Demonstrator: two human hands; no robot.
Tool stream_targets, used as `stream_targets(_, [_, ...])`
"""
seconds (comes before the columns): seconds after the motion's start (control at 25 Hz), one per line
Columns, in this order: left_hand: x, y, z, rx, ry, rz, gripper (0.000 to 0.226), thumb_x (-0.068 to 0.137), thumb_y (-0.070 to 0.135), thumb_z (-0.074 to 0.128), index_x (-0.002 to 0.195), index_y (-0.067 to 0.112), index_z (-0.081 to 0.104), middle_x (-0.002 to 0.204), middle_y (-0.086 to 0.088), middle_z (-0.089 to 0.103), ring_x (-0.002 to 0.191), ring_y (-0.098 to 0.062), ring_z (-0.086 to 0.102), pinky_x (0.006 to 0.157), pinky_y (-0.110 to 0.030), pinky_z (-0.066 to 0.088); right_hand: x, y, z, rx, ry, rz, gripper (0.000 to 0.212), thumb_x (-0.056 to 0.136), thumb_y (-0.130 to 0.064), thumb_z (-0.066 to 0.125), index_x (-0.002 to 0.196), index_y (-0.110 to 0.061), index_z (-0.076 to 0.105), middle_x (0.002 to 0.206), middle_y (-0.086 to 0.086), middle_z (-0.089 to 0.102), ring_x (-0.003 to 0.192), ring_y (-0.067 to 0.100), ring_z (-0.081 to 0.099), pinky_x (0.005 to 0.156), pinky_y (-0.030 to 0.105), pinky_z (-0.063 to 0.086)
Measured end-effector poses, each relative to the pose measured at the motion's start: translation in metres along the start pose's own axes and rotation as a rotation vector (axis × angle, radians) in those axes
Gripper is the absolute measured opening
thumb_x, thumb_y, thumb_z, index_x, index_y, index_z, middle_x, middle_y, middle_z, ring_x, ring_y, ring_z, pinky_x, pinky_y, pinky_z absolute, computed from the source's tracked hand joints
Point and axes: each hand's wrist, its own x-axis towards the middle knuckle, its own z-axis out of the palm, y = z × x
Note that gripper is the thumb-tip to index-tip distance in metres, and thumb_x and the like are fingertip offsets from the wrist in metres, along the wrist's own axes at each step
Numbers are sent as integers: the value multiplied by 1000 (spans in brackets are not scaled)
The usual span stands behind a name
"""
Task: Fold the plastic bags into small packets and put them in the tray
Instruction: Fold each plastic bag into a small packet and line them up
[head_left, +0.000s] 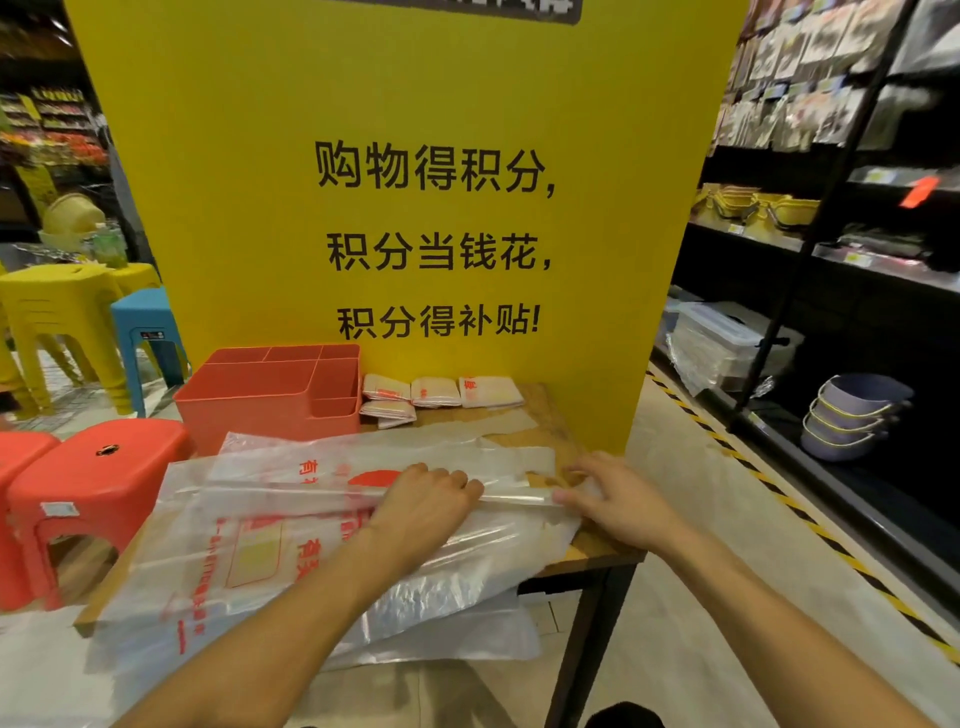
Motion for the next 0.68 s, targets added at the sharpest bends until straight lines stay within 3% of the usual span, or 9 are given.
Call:
stream_targets(0.08, [8, -11, -18, -47, -1, -48, 36, 86, 2, 61, 115, 22, 56, 96, 1, 68, 85, -25, 67, 68, -34, 43, -6, -16, -8, -131, 22, -145, 64, 78, -83, 57, 127, -42, 62, 119, -26, 54, 109, 0, 46, 95, 33, 42])
stream_targets(0.16, [15, -29, -41, -178, -13, -57, 32, 94, 11, 54, 123, 24, 52, 100, 2, 69, 91, -28, 67, 69, -36, 47, -8, -32, -16, -174, 85, -235, 30, 89, -62, 64, 108, -38, 68, 102, -25, 62, 95, 0, 51, 87, 33, 46])
stream_targets(0.24, [19, -51, -63, -340, -148, -57, 23, 96, 18, 52, 116, 28, 54, 93, 6, 65, 90, -26, 65, 71, -38, 51, -8, -46, -23, 55, 39, -243, 14, 97, -41, 66, 98, -29, 73, 88, -9, 72, 85, 6, 64, 81, 37, 55])
stream_targets(0.36, [21, -76, -82, -625, -380, -61, 18, 95, 15, 56, 96, 32, 60, 94, 5, 66, 87, -17, 63, 72, -36, 51, -12, -60, -29, 536, -241, -173, 15, 102, -22, 64, 99, -9, 71, 89, 12, 78, 87, 22, 74, 88, 40, 60])
stream_targets(0.52, [20, -84, -88, -758, -451, -71, 13, 97, 15, 64, 101, 27, 68, 84, 4, 70, 66, -3, 63, 65, -26, 48, -21, -60, -19, 490, -332, -181, 29, 103, -35, 61, 99, -10, 75, 97, 10, 76, 96, 25, 70, 96, 41, 51])
stream_targets(0.6, [30, -87, -94, -759, -434, -53, 1, 96, 25, 72, 95, 27, 72, 85, 7, 72, 73, -5, 68, 71, -28, 54, -30, -57, -15, 660, -362, -127, 29, 105, -32, 59, 99, -8, 75, 97, 12, 76, 95, 24, 70, 100, 43, 53])
stream_targets(0.68, [46, -88, -101, -767, -421, -34, 6, 90, 30, 80, 88, 25, 76, 73, 13, 72, 64, 0, 65, 64, -20, 52, -42, -55, -13, 833, -405, -81, 30, 106, -30, 59, 106, -3, 73, 101, 21, 75, 96, 31, 72, 101, 45, 55])
